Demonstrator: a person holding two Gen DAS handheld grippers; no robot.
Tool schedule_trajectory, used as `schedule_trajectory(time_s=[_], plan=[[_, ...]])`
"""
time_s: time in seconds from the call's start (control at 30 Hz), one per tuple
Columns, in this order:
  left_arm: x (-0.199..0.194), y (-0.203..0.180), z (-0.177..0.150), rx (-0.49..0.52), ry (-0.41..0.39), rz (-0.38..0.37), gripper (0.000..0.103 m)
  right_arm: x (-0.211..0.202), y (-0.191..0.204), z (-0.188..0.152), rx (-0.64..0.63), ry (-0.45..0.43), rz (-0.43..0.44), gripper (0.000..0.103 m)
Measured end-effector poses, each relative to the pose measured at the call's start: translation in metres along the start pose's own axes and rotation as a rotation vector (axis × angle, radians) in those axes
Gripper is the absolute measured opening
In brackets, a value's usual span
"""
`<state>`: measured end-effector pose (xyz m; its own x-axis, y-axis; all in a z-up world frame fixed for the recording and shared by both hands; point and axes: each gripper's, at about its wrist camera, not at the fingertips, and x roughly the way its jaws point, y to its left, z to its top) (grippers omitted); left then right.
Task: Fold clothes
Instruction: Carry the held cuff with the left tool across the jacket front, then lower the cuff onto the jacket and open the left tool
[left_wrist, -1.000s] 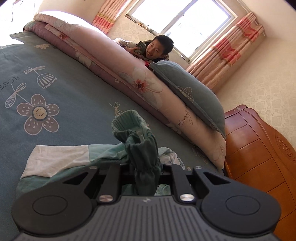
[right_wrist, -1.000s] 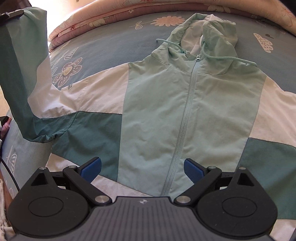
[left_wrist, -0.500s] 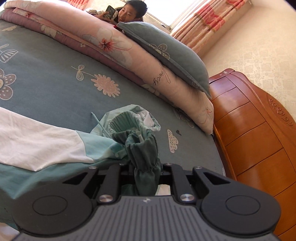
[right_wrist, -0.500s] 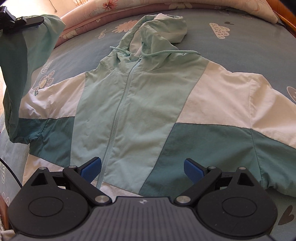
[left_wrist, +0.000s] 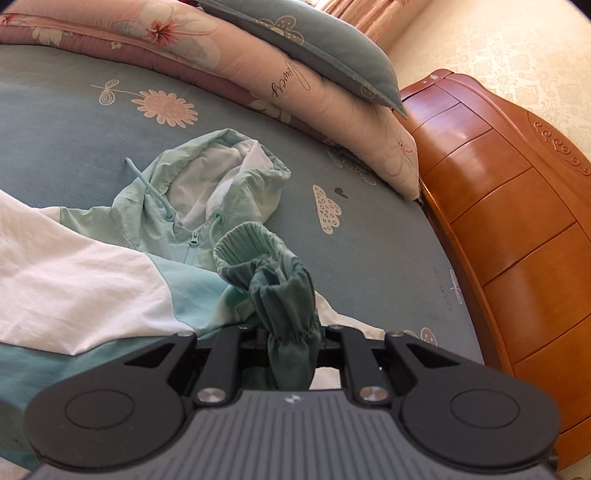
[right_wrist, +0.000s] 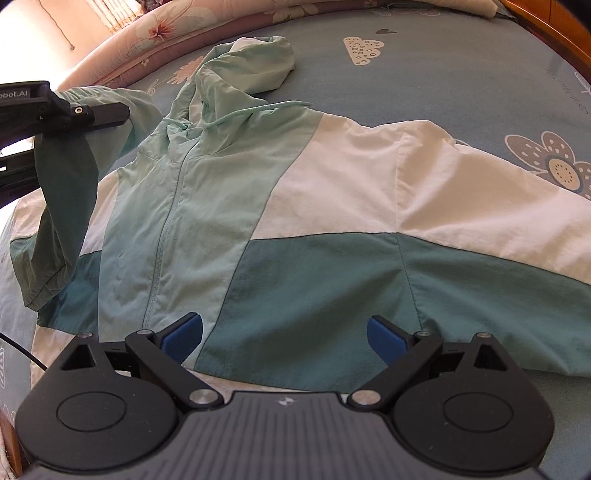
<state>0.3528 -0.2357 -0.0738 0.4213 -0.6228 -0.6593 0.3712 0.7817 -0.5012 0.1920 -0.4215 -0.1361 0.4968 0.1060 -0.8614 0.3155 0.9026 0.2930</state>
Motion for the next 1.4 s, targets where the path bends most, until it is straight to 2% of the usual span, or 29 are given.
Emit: schedule_trajectory(time_s=[0.23,0.4,0.47,0.57,0.6,0.73,0.8,0.93,1.07,1.23,1.4], plan=[[0.026,-0.028,-0.010,0.085,0.024,-0.031,0.012,-0.004,-0.022,-0.005,0.048,-0.007,-0.051,0.098],[0.051,-0.039,-0.021,0.141,0.065,-0.009,0.014,-0.010,-0.032,-0.006,0.071,-0.015,-0.060,0.098],[0.059,-0.039,-0.028,0.162,0.099,0.003,0.023,-0.012,-0.035,-0.006,0.075,-0.020,-0.066,0.098],[0.065,-0.042,-0.039,0.218,0.139,0.023,0.048,-0.014,-0.041,-0.006,0.087,-0.027,-0.073,0.098],[0.064,-0.044,-0.044,0.255,0.145,0.030,0.053,-0.015,-0.043,-0.006,0.091,-0.029,-0.074,0.098],[0.047,-0.056,-0.058,0.426,0.120,0.033,0.058,-0.018,-0.048,-0.006,0.100,-0.037,-0.086,0.098],[0.033,-0.060,-0.063,0.510,0.092,0.032,0.066,-0.020,-0.049,-0.005,0.101,-0.037,-0.090,0.098],[0.001,-0.054,-0.073,0.635,0.051,0.067,0.068,-0.024,-0.049,-0.004,0.094,-0.045,-0.097,0.098],[-0.031,-0.025,-0.081,0.682,0.034,0.186,0.071,-0.031,-0.043,-0.001,0.087,-0.067,-0.093,0.098],[-0.062,0.031,-0.106,0.786,0.053,0.467,0.073,-0.029,-0.021,0.006,0.057,-0.072,-0.075,0.098],[-0.062,0.103,-0.141,0.900,0.155,0.739,0.073,-0.019,0.012,0.011,0.000,-0.064,-0.049,0.098]])
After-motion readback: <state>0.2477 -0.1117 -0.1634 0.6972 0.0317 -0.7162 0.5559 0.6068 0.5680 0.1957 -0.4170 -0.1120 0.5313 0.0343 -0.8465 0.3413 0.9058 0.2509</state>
